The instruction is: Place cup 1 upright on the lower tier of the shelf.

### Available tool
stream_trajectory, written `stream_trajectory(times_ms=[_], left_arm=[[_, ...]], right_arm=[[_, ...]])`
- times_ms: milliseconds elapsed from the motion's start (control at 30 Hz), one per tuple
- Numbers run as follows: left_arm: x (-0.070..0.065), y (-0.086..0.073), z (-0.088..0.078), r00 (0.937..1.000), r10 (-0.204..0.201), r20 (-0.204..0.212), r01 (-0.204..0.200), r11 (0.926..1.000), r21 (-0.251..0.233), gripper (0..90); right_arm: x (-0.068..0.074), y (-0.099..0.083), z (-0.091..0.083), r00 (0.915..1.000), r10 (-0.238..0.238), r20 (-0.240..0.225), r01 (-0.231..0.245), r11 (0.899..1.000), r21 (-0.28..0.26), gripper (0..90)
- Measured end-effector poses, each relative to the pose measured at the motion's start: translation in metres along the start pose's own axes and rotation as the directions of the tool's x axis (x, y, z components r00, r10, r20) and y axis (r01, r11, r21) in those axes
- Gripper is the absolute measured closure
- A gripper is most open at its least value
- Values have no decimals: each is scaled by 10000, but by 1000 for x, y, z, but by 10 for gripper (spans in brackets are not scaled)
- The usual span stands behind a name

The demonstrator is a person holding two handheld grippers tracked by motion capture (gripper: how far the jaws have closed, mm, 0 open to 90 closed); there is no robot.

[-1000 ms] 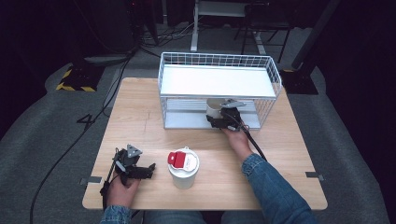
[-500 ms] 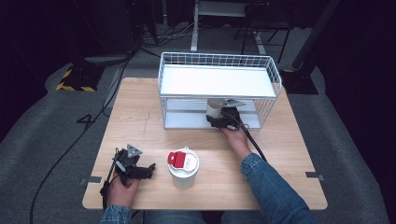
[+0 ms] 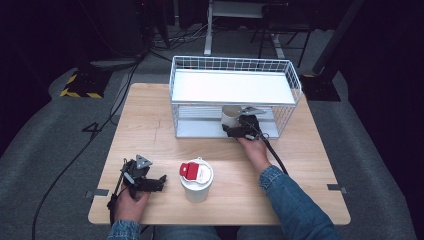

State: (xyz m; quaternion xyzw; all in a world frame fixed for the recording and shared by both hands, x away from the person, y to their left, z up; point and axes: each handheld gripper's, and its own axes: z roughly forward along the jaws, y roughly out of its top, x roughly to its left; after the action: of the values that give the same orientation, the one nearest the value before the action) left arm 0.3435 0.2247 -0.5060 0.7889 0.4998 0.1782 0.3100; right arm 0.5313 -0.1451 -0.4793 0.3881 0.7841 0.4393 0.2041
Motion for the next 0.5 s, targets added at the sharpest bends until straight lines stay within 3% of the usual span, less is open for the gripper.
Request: stream_trajectory(times_ms=[300, 500], left_arm=[[0, 0, 0, 10000, 18, 19, -18, 10000, 24, 7], [1, 1, 1, 10000, 18, 33, -18, 10000, 21, 7]], right_arm=[[1, -4, -28, 10000, -1, 30, 1, 9998, -195, 140], [7, -3, -53, 9993, -355, -93, 352, 9987, -372, 140]])
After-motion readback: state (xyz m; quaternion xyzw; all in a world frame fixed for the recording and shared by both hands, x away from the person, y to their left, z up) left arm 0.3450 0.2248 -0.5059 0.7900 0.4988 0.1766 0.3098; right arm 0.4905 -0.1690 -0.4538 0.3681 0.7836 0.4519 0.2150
